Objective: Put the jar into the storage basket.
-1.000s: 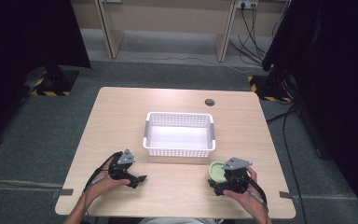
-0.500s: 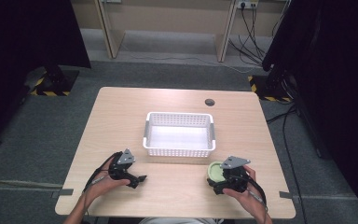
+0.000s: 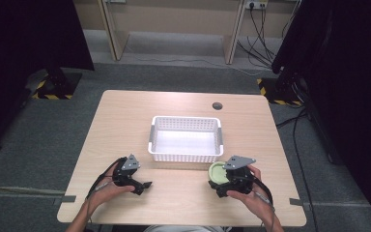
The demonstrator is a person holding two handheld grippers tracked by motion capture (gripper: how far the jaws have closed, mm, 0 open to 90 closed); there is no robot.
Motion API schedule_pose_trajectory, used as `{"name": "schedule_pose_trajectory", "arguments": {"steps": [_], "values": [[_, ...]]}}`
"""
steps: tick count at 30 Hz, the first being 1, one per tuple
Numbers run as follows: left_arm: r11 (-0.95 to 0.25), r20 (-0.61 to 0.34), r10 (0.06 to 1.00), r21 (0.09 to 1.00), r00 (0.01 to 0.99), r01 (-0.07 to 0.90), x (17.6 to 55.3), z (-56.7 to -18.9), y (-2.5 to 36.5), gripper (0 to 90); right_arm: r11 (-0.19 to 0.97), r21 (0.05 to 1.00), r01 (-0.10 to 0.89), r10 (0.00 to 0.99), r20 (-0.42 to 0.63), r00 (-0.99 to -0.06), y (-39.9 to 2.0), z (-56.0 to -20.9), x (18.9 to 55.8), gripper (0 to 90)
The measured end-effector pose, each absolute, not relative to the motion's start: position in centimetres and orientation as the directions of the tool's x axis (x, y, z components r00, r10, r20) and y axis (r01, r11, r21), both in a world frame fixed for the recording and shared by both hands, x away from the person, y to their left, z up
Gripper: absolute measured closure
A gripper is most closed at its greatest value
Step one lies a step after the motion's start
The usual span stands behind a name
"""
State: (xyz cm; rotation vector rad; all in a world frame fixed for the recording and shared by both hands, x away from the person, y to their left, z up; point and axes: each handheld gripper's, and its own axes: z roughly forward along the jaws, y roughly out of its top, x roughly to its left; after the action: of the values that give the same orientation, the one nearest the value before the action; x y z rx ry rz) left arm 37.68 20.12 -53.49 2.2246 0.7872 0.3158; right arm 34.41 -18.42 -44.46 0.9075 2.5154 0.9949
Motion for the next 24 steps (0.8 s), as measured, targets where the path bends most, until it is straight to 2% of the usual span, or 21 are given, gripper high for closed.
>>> {"name": "schedule_pose_trajectory", "arguments": {"steps": [24], "values": [[-0.536, -0.014, 0.624, 0.72, 0.781, 0.441, 37.7, -53.5, 20.1, 0.0, 0.603, 0.697, 0.387, 0.568, -0.035, -0.822, -14.3, -42.5, 36.1, 10.6]]}}
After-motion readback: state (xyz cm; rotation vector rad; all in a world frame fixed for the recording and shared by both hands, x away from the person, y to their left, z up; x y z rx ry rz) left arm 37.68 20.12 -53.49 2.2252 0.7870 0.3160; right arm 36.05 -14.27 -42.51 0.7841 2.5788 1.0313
